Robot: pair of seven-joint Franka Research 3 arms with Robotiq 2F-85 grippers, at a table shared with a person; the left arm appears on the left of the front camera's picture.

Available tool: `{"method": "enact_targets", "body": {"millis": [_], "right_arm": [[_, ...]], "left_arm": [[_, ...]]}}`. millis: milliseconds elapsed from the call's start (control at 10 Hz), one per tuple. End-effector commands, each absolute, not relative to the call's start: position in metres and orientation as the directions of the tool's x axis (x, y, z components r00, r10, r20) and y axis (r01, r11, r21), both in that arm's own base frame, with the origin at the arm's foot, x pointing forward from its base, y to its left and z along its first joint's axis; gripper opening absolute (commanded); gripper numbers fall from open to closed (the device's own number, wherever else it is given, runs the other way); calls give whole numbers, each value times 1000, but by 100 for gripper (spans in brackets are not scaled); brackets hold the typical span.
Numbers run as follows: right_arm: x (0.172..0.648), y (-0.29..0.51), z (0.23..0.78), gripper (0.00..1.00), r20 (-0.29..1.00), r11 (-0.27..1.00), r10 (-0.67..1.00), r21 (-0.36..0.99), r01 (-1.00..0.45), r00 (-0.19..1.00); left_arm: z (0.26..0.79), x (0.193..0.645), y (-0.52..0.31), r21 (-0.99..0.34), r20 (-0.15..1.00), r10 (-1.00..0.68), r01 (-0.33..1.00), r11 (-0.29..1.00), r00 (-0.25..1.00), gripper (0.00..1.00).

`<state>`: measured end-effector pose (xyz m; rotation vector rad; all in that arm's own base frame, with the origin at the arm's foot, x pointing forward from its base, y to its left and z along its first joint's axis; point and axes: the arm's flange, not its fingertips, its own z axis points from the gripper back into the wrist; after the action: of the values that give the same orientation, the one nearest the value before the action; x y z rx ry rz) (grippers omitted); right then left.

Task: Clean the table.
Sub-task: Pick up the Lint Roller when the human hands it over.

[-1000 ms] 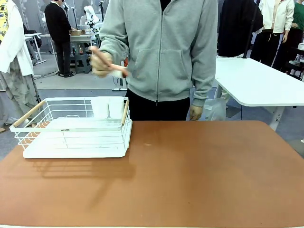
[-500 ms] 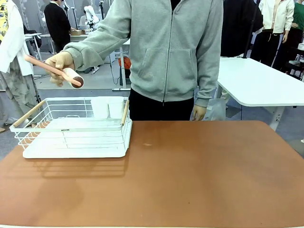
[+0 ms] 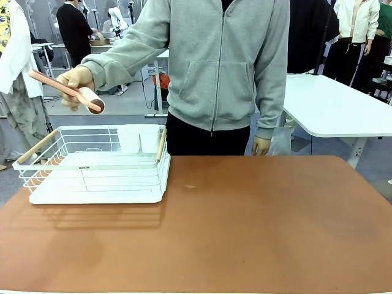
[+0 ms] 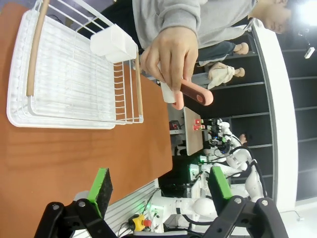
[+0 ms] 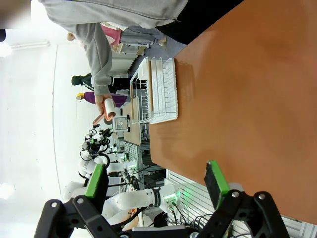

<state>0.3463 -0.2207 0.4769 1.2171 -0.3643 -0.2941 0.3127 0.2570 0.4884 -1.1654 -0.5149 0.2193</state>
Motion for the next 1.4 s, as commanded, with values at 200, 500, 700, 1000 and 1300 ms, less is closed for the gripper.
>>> {"method": "enact_targets", "body": {"millis": [200, 500, 700, 1000, 1300], "right_arm": [[346, -221, 480, 100, 124, 312, -411, 950, 11, 903], [346, -221, 480, 100, 124, 312, -411, 950, 11, 903], [346, -221, 480, 100, 124, 312, -411, 950, 11, 903], [346, -221, 480, 100, 124, 312, -411, 950, 11, 903], [346, -221, 480, 100, 124, 312, -411, 950, 11, 903]], "left_arm": [[572, 316, 224, -849, 159, 501, -142, 510, 851, 100], [607, 318, 189, -752, 126, 595, -315, 579, 794, 100], [605, 317, 173, -737, 69, 659, -407, 540, 749, 100], [614, 321, 189, -756, 140, 604, -309, 577, 785, 100], [614, 321, 189, -756, 140, 604, -309, 577, 785, 100]]}}
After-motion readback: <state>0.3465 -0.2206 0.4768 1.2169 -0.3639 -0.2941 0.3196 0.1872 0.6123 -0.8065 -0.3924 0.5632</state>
